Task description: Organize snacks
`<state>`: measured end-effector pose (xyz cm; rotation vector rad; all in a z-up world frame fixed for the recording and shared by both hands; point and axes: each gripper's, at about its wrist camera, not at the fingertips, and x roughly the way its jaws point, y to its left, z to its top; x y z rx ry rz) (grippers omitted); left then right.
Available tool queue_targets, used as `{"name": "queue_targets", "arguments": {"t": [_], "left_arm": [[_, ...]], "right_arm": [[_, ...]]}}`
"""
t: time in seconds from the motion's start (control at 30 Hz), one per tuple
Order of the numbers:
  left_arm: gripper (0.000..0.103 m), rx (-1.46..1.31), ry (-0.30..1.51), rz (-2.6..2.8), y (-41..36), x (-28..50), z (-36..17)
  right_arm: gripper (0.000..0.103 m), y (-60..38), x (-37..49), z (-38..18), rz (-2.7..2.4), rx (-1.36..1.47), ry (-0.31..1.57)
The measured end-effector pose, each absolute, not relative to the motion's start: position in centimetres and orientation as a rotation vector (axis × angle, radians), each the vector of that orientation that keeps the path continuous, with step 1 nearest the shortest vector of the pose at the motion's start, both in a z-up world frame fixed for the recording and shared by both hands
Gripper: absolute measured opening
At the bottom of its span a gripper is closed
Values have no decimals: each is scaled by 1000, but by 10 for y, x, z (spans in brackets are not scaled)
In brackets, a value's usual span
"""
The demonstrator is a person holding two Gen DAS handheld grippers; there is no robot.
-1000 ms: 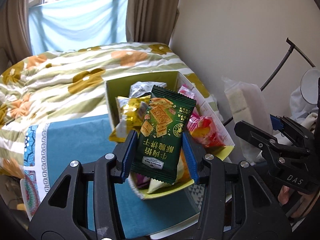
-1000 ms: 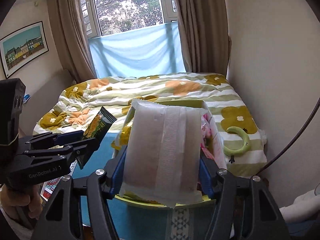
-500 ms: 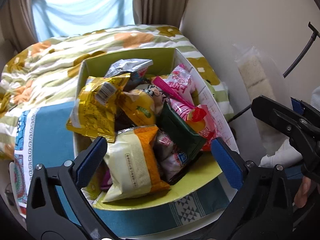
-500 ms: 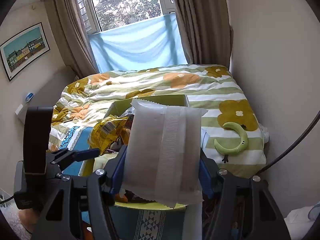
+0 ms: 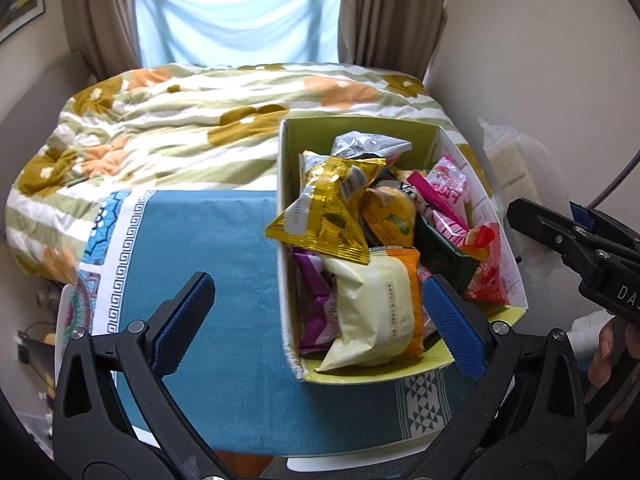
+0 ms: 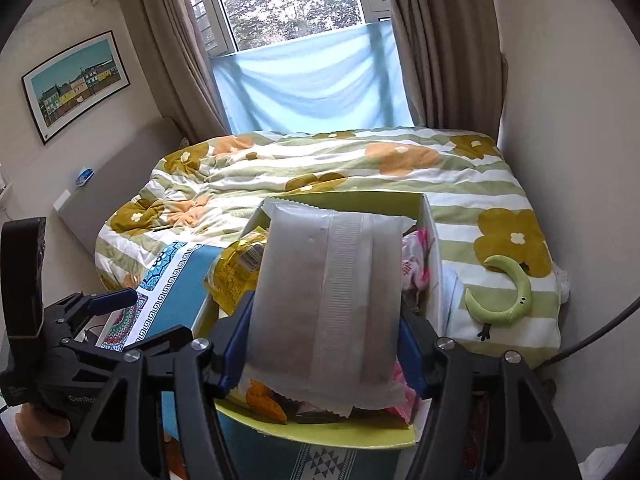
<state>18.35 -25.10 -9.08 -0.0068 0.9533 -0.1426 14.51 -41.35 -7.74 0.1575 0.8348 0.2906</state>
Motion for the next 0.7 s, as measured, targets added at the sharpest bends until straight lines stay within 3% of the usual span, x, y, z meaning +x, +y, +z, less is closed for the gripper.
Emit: {"name": "queue_targets", "arguments": {"t": [0.17, 0.23, 0.27, 0.3, 0.7], "left_arm": [[103, 6, 978, -83, -240, 183, -97], [103, 16, 992, -64, -239, 181, -102], [103, 19, 997, -58, -238, 179, -106], [103, 22, 1003, -53, -237, 177, -109], [103, 27, 960, -66, -223, 146, -96]], "right_arm": [[61, -393, 166, -96, 339, 105, 926], [79, -390, 168, -107, 339, 90, 952], [95, -391, 167, -112, 332, 89, 956], [103, -393, 165, -116, 321, 91, 954], [103, -401, 133, -109, 253, 144, 917]]}}
